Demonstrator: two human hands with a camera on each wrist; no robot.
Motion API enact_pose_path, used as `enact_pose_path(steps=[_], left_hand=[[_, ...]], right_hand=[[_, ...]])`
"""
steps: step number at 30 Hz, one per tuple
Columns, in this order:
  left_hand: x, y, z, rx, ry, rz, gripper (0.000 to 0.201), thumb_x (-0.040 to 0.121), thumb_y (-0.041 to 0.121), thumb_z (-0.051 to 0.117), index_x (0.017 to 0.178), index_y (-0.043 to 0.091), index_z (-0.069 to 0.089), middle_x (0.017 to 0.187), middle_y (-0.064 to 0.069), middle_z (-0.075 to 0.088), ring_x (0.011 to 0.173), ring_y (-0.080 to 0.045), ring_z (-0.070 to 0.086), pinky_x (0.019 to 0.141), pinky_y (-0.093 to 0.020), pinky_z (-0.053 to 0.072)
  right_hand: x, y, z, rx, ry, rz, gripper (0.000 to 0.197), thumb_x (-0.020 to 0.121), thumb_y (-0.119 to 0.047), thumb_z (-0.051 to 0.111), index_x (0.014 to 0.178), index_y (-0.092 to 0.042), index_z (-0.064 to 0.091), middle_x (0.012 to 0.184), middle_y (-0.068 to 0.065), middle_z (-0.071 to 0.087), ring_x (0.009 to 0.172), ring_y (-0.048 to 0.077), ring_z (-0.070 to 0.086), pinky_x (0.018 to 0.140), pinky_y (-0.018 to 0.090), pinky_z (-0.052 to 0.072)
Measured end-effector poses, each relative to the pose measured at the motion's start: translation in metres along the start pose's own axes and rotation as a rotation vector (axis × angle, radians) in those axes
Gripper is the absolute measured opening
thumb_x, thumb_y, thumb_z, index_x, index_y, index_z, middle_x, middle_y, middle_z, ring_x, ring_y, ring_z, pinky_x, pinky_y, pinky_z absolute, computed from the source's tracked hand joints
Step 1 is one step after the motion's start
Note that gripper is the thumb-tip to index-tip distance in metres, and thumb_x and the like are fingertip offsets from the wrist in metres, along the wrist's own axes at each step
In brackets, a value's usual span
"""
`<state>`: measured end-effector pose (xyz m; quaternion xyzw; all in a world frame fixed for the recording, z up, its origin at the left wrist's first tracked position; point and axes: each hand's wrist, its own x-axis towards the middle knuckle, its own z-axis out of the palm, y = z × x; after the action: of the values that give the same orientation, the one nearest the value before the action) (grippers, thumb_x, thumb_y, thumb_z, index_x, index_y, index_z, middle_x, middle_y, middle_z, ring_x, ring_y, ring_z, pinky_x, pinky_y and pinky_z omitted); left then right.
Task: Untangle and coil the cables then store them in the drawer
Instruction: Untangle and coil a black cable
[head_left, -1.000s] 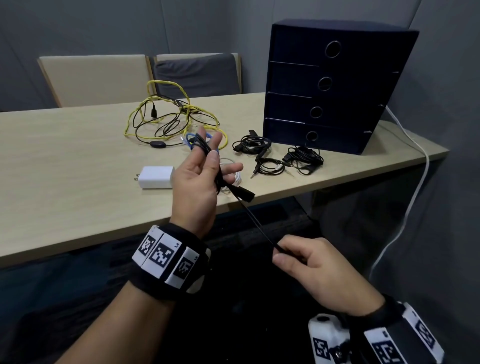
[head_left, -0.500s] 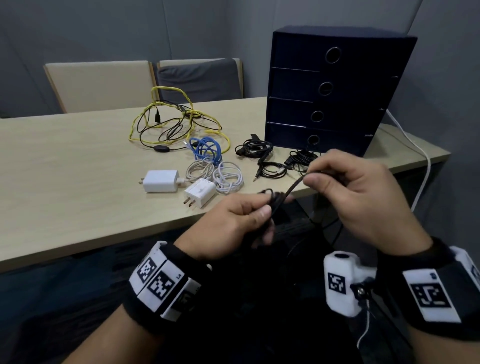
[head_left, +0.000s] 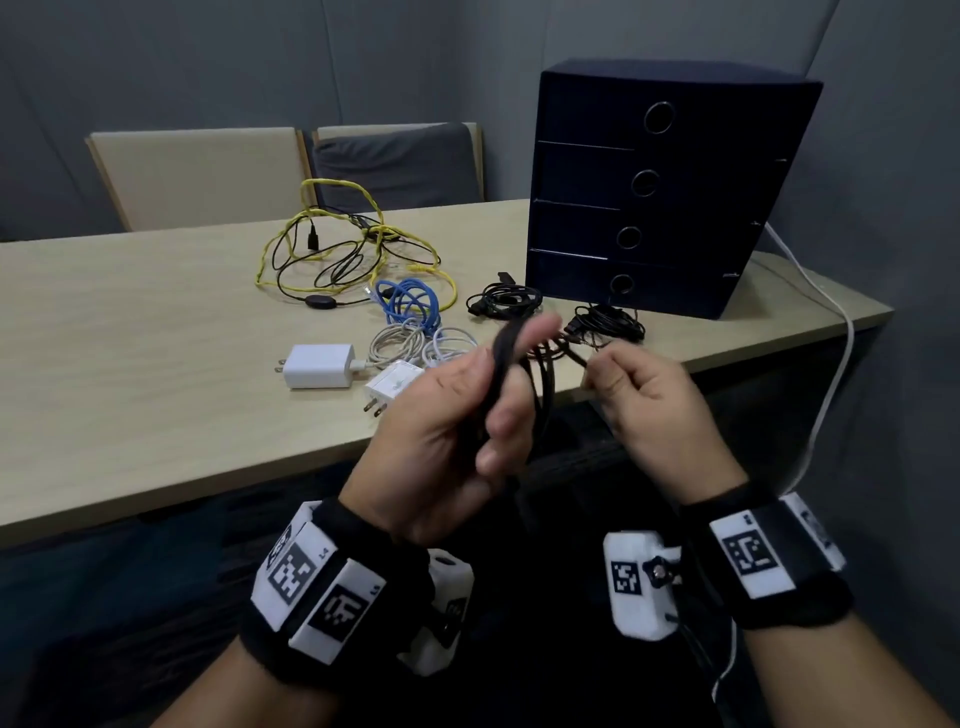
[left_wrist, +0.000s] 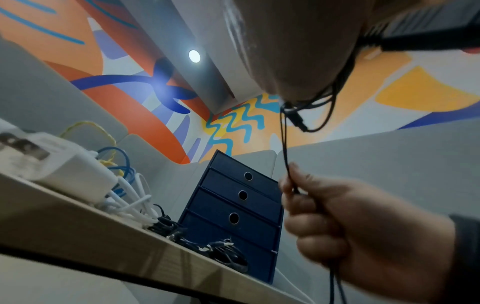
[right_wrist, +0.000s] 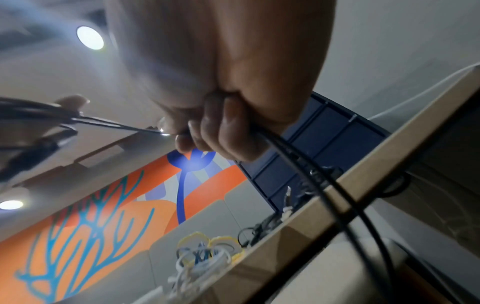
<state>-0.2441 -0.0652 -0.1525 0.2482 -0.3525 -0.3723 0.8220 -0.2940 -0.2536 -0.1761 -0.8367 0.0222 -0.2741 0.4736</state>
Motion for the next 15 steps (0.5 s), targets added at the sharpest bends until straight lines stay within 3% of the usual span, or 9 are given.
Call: enact_pose_path(steps=[4,7,11,15], left_hand=[[0.007,0.010,-0.002,-0.047,0.154,0.119,0.042,0.096,0.021,0.036,0.133,0.003,0.043,0.062,0.008,0.045,0.050,-0.003,0.043,0.052,-0.015,0.034],[0.015,0.020,-0.007,-0.041,0.254,0.190,0.037,0.095,0.021,0.035,0.127,0.006,0.047,0.061,0.008,0.044,0.050,-0.004,0.041,0.053,-0.015,0.032],[0.026,0.016,-0.012,0.014,0.422,0.284,0.036,0.089,0.018,0.043,0.123,0.005,0.047,0.061,0.005,0.044,0.053,-0.008,0.046,0.053,-0.017,0.040],[0.031,0.007,-0.025,0.190,0.521,0.356,0.029,0.102,0.007,0.032,0.130,0.006,0.041,0.060,0.004,0.048,0.061,-0.012,0.059,0.059,-0.020,0.047]], right_hand=[[-0.019,0.016,0.013,-0.040,-0.045,0.072,0.030,0.099,-0.026,0.053,0.073,-0.011,0.057,0.051,-0.016,0.047,0.051,0.000,0.041,0.052,0.016,0.028],[-0.036,0.021,0.016,-0.029,-0.124,0.120,0.027,0.100,-0.021,0.052,0.074,-0.015,0.057,0.048,-0.017,0.045,0.047,0.001,0.041,0.049,0.013,0.027],[-0.054,0.011,0.022,0.006,-0.240,0.138,0.023,0.099,-0.015,0.053,0.077,-0.015,0.059,0.052,-0.020,0.049,0.050,-0.002,0.048,0.051,0.010,0.032],[-0.068,-0.004,0.025,-0.002,-0.333,0.118,0.020,0.097,-0.019,0.058,0.077,-0.018,0.062,0.060,-0.016,0.053,0.058,-0.002,0.048,0.058,0.013,0.035]])
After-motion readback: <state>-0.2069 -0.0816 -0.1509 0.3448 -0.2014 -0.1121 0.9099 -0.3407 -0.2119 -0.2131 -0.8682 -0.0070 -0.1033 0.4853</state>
